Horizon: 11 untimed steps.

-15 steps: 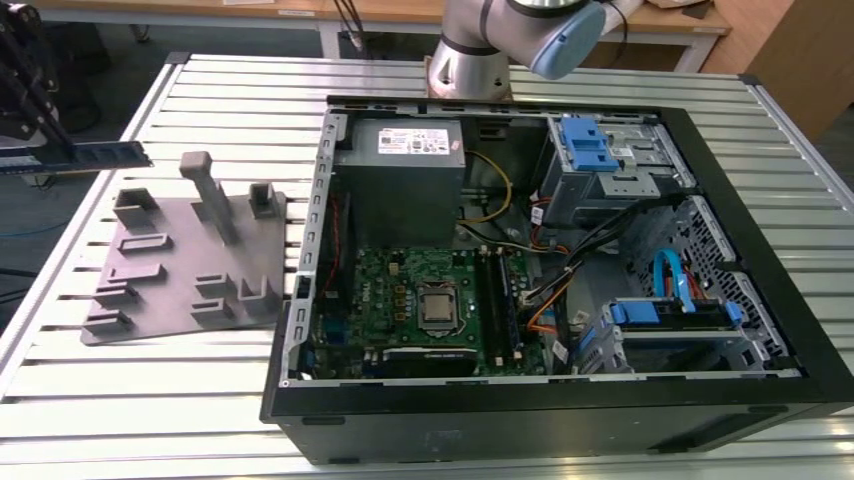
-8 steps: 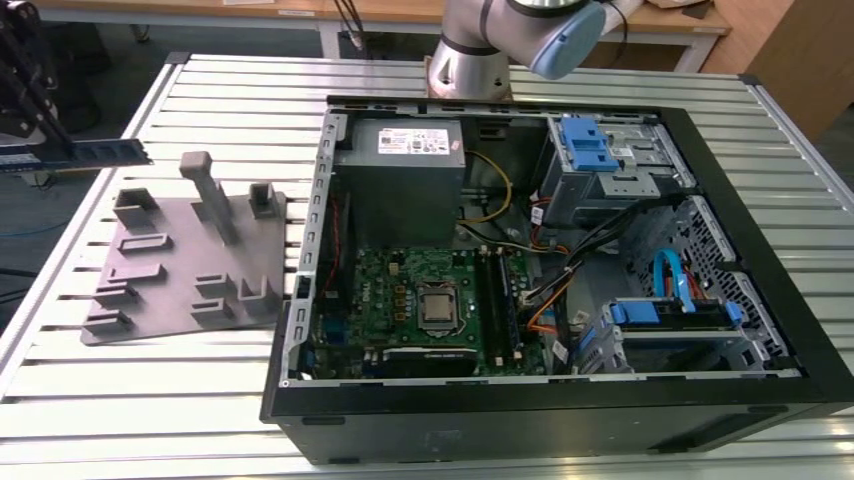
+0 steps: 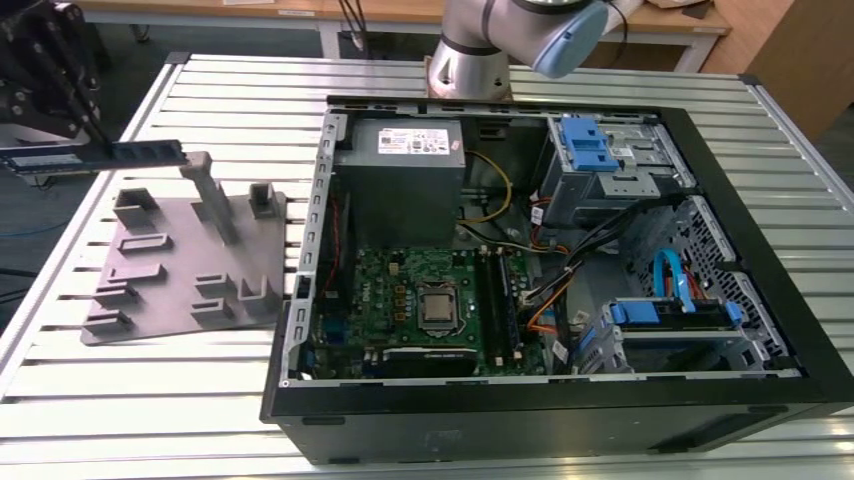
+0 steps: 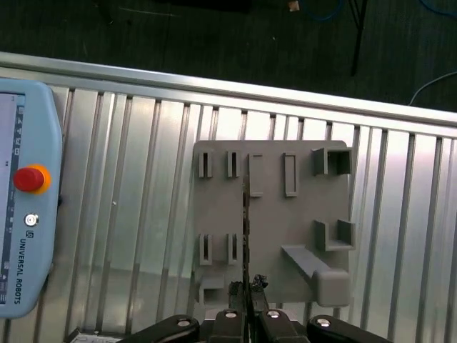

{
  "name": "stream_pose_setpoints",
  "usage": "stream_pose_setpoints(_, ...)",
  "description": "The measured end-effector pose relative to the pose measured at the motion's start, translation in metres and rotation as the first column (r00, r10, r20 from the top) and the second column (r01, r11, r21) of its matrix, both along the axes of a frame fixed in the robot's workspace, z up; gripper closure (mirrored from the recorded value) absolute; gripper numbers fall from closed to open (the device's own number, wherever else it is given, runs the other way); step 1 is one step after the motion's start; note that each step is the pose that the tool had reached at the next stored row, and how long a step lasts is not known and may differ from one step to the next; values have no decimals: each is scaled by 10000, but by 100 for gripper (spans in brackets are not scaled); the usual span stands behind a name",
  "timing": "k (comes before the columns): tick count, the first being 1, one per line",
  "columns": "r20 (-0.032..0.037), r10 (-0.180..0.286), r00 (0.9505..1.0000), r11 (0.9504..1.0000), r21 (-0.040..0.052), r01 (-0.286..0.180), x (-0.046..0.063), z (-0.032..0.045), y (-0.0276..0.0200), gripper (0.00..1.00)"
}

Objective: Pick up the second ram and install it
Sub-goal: 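Pick up the second ram and move it above second insertion slot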

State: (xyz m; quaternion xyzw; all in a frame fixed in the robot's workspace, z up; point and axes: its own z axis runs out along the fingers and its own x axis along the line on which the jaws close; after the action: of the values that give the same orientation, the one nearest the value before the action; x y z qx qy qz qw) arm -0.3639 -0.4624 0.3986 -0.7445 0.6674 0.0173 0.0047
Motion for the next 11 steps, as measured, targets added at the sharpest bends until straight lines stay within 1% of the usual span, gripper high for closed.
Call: stream_pose_setpoints(11,-13,1,10000,10000,0,-1,391,0,0,86)
